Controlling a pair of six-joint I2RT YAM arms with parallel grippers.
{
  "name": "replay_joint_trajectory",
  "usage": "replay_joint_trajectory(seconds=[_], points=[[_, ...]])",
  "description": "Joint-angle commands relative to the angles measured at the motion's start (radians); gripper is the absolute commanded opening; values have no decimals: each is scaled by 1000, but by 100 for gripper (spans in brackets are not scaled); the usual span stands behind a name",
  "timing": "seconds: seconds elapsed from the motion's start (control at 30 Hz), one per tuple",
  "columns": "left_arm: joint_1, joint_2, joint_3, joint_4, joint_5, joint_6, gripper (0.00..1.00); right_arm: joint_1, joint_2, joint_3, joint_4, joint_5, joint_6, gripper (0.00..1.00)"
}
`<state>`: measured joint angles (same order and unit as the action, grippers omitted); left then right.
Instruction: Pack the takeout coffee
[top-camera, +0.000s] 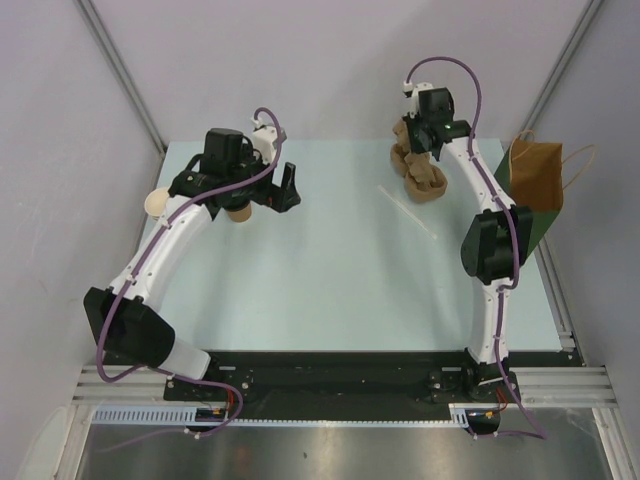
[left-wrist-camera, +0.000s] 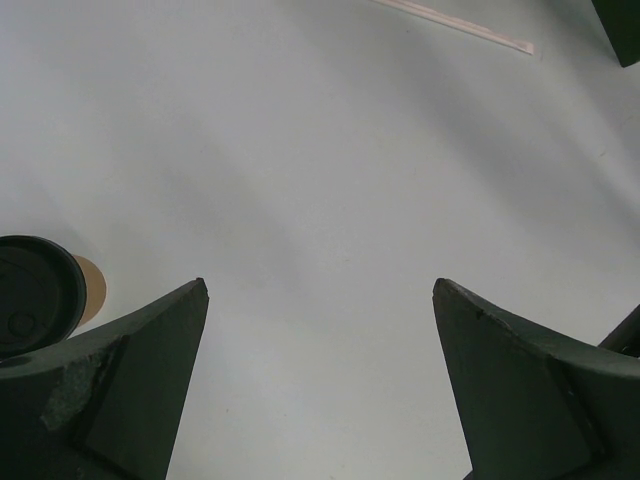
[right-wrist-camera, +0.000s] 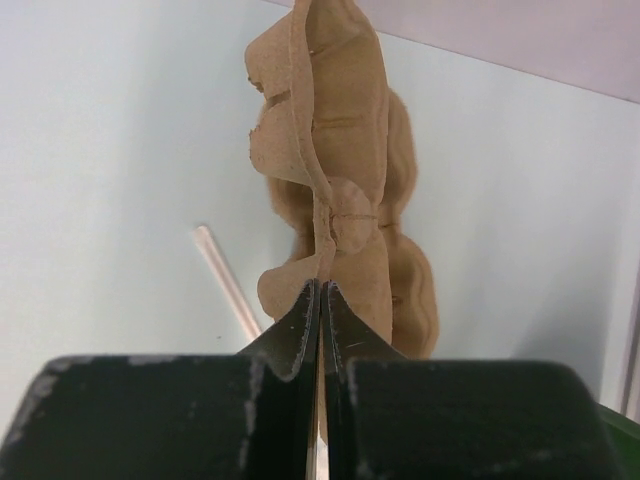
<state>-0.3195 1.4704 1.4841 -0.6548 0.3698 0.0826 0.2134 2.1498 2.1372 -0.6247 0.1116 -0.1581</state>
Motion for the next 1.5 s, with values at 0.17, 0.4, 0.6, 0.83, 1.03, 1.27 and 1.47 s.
replay_joint_trajectory(seconds=[0.17,0.4,0.6,0.83,1.03,1.27,1.47], points=[[121,-7,53,-5,131,-76,99,119,-119,32,-24,-101,29,0],[286,-25,18,0,279,-144,100,273,-77,43,-23,-145,58,0],[345,-56,5,0,297,-155,99,392,-88,41,-46,-170,60,0],[430,-73,27,17,419,-242,100,520,-237,-164,-79,-285,6,0],[473,-133,31,46,417,-302,100,662,-314,-321,-23,-334,-32,0],[546,-203,59,101,432,-376,100,774,-219,-294,59,-270,-124,0],[562,-219,56,96,432,-379,99,802,-68,-134,89,-270,-133,0]])
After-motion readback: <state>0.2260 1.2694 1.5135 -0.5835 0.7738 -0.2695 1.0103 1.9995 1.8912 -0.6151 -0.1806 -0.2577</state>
